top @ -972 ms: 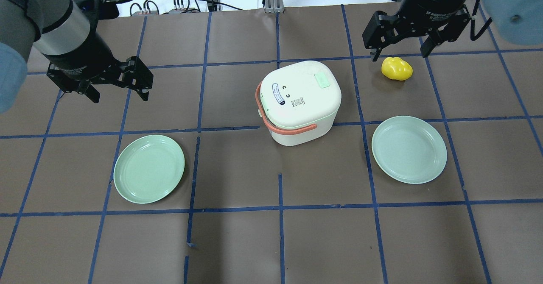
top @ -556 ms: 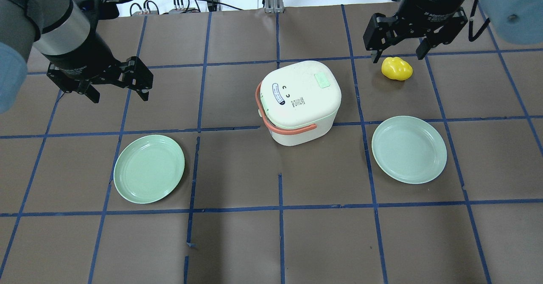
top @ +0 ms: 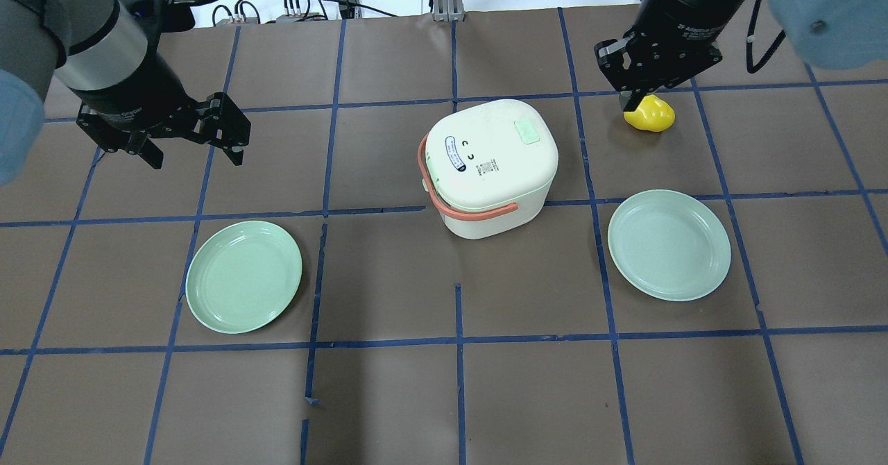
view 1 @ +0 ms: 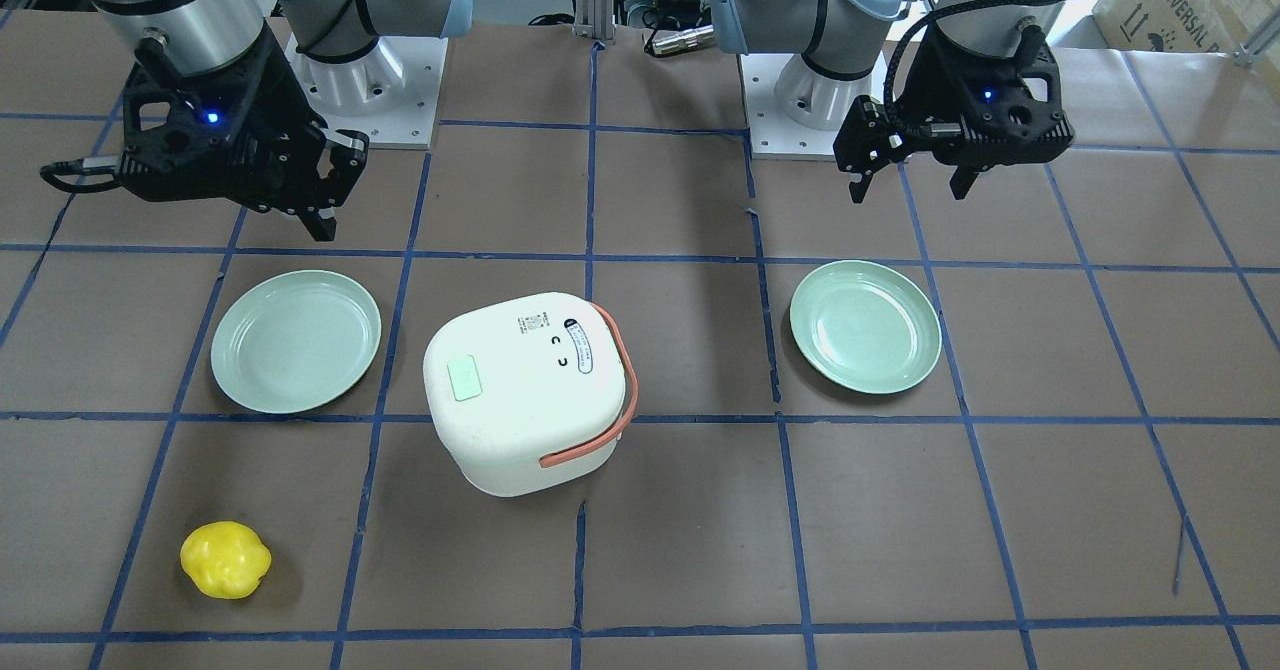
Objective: Press rice cooker button
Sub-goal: 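Move the right gripper over the white rice cooker's lid button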
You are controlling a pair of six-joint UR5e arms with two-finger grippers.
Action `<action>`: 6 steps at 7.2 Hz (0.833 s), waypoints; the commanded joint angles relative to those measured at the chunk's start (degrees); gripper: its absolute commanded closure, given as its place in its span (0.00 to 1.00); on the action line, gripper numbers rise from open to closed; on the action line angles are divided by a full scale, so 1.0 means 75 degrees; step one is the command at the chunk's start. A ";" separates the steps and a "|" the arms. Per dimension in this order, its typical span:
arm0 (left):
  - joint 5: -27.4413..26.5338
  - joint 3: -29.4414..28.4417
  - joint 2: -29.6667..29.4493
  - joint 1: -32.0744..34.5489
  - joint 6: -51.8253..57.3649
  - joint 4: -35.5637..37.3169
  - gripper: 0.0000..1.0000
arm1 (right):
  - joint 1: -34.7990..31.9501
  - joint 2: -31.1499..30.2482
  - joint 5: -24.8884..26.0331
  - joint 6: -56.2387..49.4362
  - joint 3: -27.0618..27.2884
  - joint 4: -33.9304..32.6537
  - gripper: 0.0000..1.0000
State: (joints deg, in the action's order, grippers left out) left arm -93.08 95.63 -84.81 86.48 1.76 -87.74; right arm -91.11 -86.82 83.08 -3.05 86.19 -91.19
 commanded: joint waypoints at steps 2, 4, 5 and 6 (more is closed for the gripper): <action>0.0000 0.0000 0.0000 0.0000 0.0000 0.0004 0.00 | -0.0005 0.0570 -0.0987 -0.0354 0.0004 -0.0111 0.96; 0.0000 0.0000 0.0011 0.0000 0.0000 0.0004 0.00 | -0.0005 0.0968 -0.1405 -0.0473 -0.0008 -0.0658 0.98; 0.0000 0.0000 0.0000 0.0000 -0.0012 0.0004 0.00 | 0.0007 0.1225 -0.1676 -0.0461 -0.0031 -0.0894 1.00; 0.0000 0.0000 0.0000 0.0000 0.0000 0.0004 0.00 | -0.0005 0.1367 -0.1759 -0.0426 -0.0124 -0.0977 1.00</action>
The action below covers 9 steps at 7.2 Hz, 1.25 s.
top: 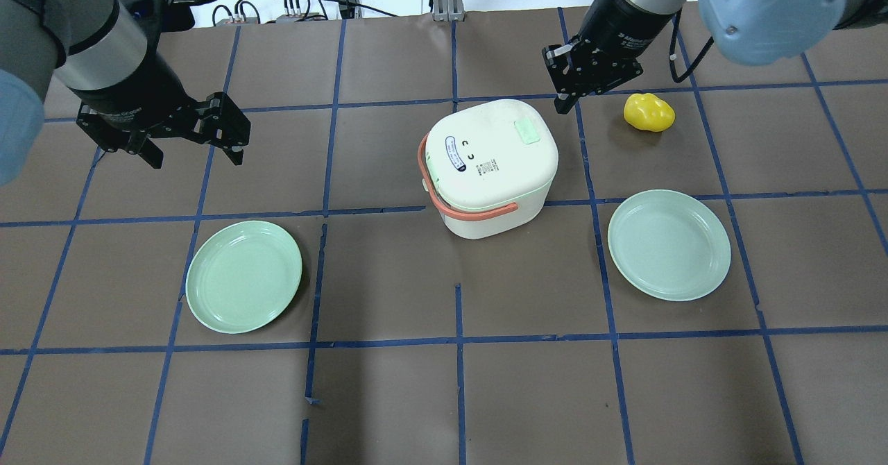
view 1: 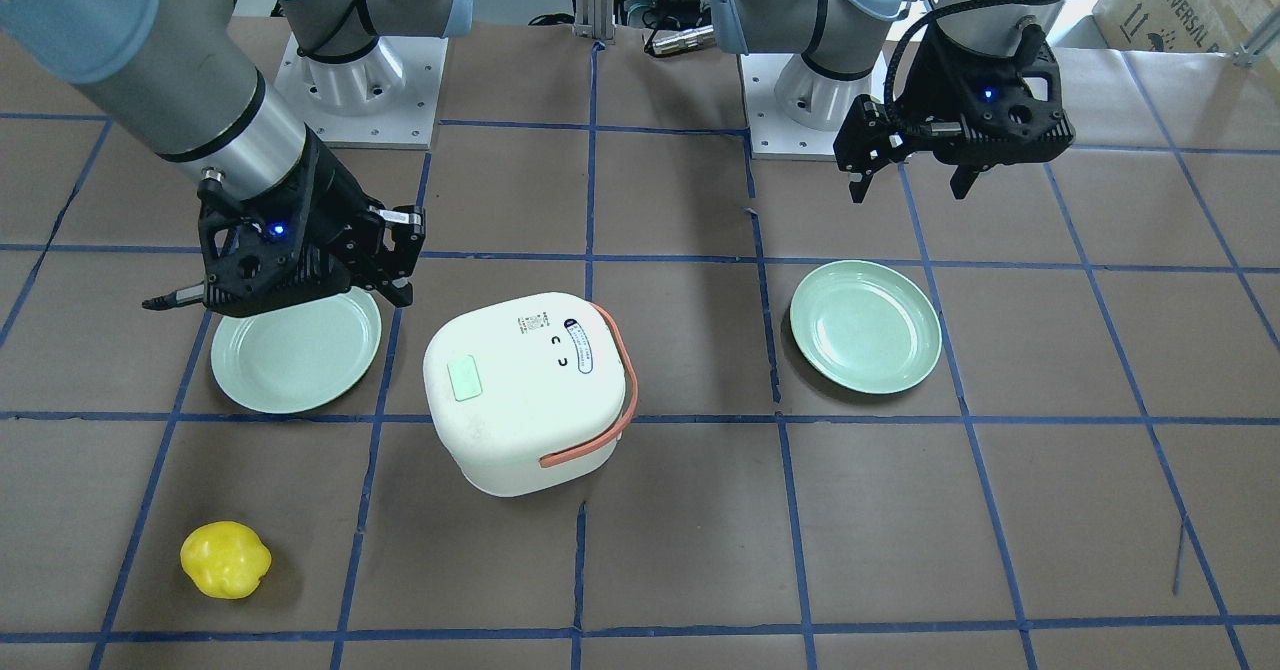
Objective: Press rice cooker button
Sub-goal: 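Move the right gripper over the white rice cooker's lid button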
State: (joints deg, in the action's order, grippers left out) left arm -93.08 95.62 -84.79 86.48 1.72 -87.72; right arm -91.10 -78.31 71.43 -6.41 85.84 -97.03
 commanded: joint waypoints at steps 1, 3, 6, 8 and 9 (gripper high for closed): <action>0.0000 0.0000 -0.0003 0.0000 0.0005 -0.0010 0.00 | 0.0006 0.0339 -0.0614 0.0057 -0.0090 -0.0594 1.00; 0.0000 0.0000 -0.0003 0.0000 0.0005 0.0001 0.00 | -0.0006 0.0538 -0.0642 0.0046 -0.0090 -0.0821 1.00; 0.0000 0.0000 -0.0003 0.0000 0.0005 0.0001 0.00 | 0.0030 0.0738 -0.0665 0.0034 0.0073 -0.1111 1.00; 0.0000 0.0000 0.0009 0.0000 0.0005 0.0001 0.00 | 0.0018 0.0809 -0.0677 0.0034 0.0225 -0.1090 1.00; 0.0000 0.0000 -0.0003 0.0000 0.0005 -0.0010 0.00 | 0.0018 0.0774 -0.0862 0.0034 0.0447 -0.1113 1.00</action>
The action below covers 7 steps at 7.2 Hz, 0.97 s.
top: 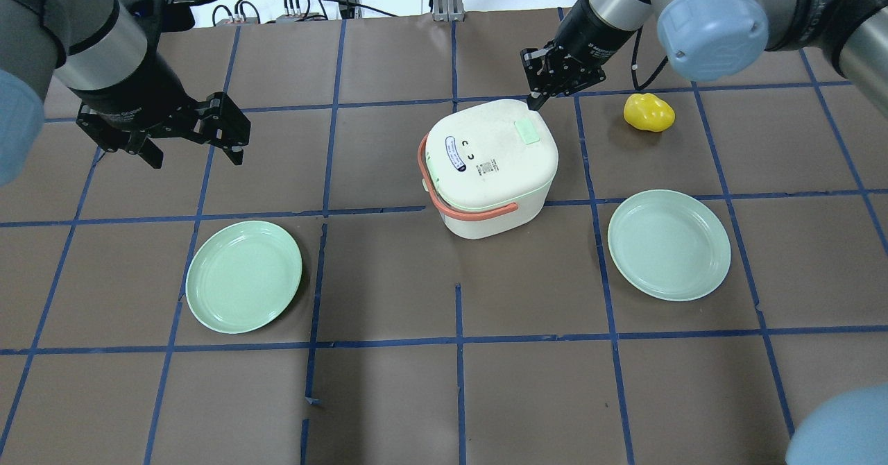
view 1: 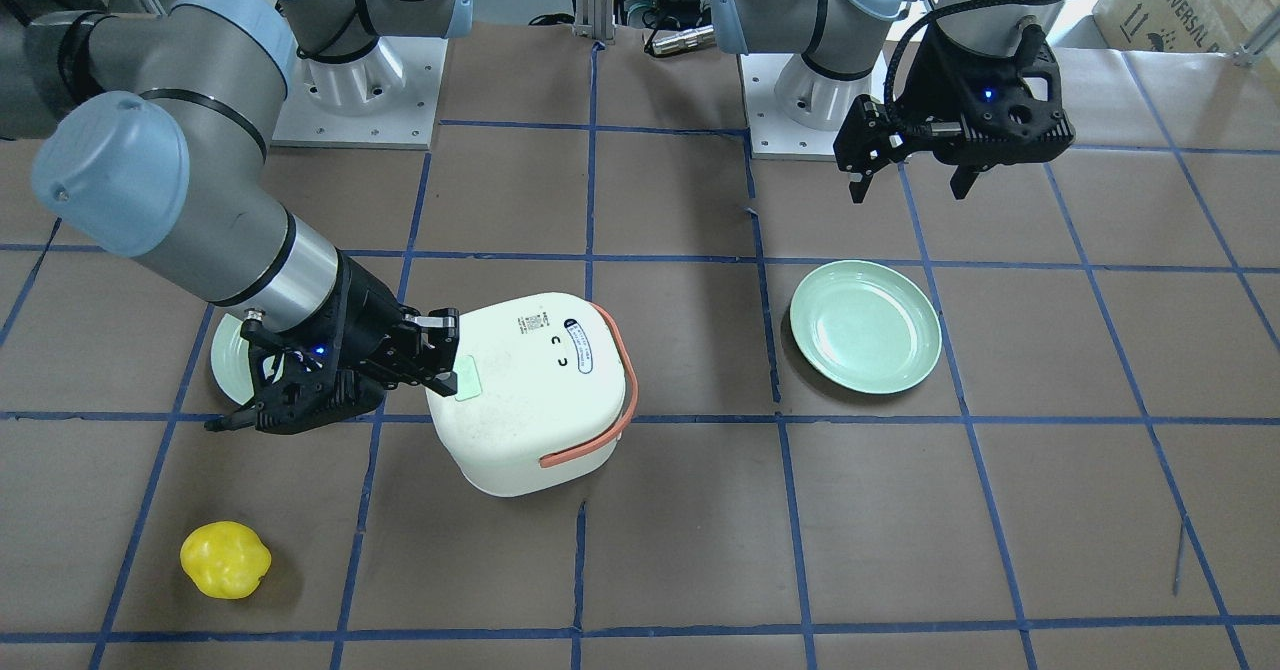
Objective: Press rice cooker button
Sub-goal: 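Move the right gripper over the white rice cooker's lid button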
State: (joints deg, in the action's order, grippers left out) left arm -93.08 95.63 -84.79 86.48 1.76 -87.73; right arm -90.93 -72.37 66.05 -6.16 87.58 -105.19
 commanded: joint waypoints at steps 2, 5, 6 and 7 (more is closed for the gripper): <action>0.0000 0.0000 -0.0003 0.0000 0.0000 -0.0009 0.00 | -0.0005 -0.0123 -0.0263 0.0001 0.0381 -0.0013 1.00; 0.0000 0.0000 -0.0003 0.0000 0.0000 -0.0009 0.00 | 0.0006 -0.0124 -0.0251 -0.0034 0.0393 0.0022 1.00; 0.0000 0.0000 -0.0003 0.0000 0.0000 0.0002 0.00 | 0.0006 -0.0100 -0.0263 -0.0045 0.0393 0.0010 1.00; 0.0000 0.0000 -0.0003 0.0000 0.0000 0.0002 0.00 | 0.0006 -0.0077 -0.0275 -0.0057 0.0393 0.0010 1.00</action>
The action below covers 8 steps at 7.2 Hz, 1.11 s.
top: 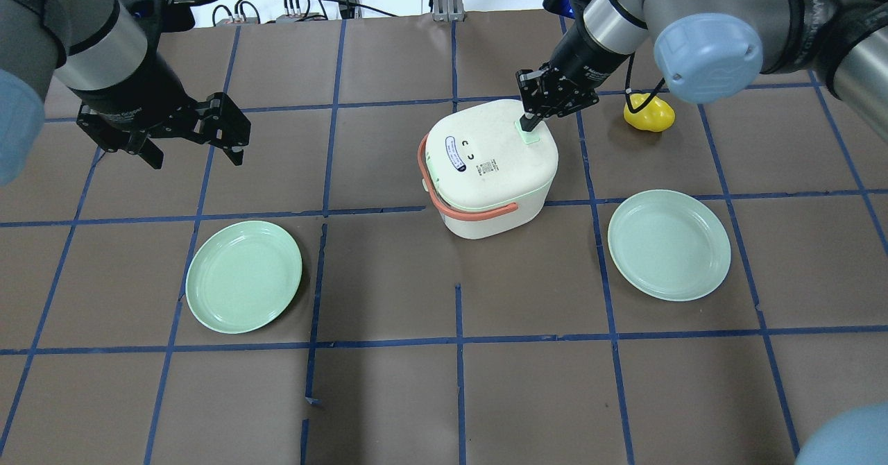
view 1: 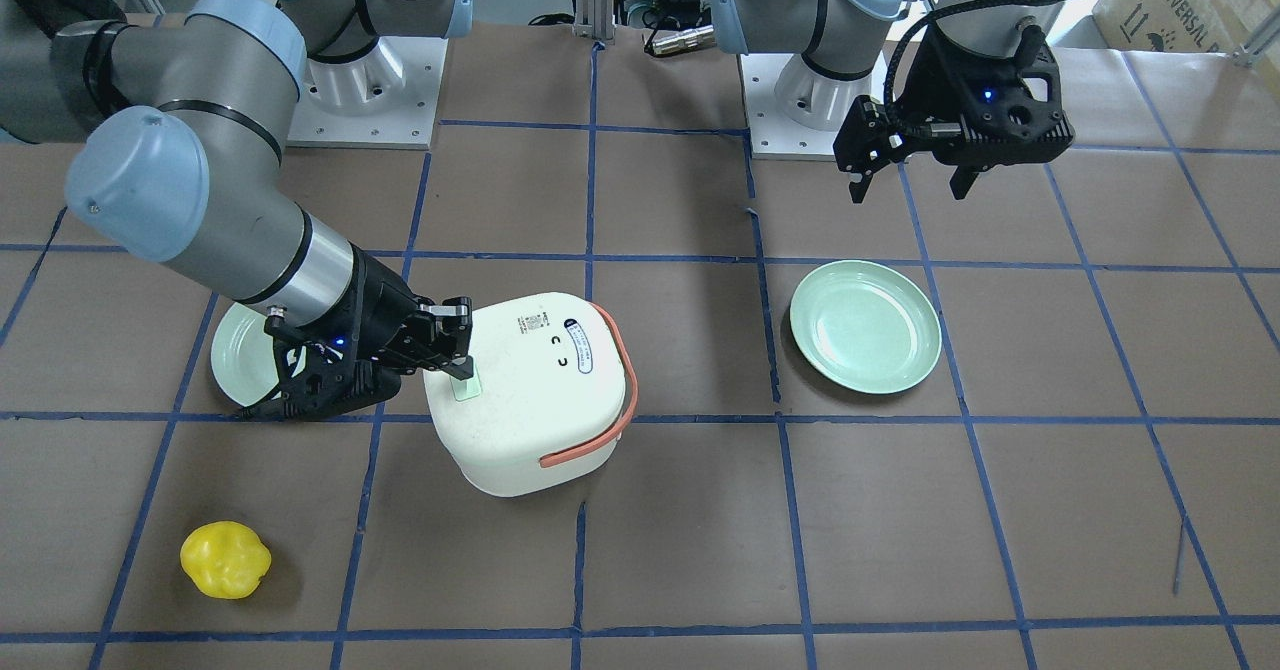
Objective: Press rice cooker button
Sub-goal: 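Press down on the rice cooker's lid button with the right gripper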
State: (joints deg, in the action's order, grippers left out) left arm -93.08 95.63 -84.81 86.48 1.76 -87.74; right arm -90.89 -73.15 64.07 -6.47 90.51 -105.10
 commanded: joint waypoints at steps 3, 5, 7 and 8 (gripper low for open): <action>0.0000 0.0000 0.0000 0.0000 0.0000 0.0003 0.00 | 0.0013 0.0097 -0.0012 -0.0027 0.0026 -0.0015 1.00; 0.0000 0.0000 0.0011 0.0000 0.0000 0.0003 0.00 | 0.0013 0.0109 -0.0012 -0.0039 0.0084 -0.0026 1.00; 0.0000 0.0000 0.0000 0.0000 0.0000 0.0003 0.00 | 0.0013 0.0168 -0.0023 -0.0074 0.0084 -0.0038 1.00; 0.0000 0.0000 0.0000 0.0000 0.0000 0.0003 0.00 | 0.0013 0.0156 -0.0012 -0.0074 0.0084 -0.0038 1.00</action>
State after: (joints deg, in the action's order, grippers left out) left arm -93.08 95.62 -84.80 86.48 1.76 -87.74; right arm -90.79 -72.01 63.94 -6.94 91.13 -105.35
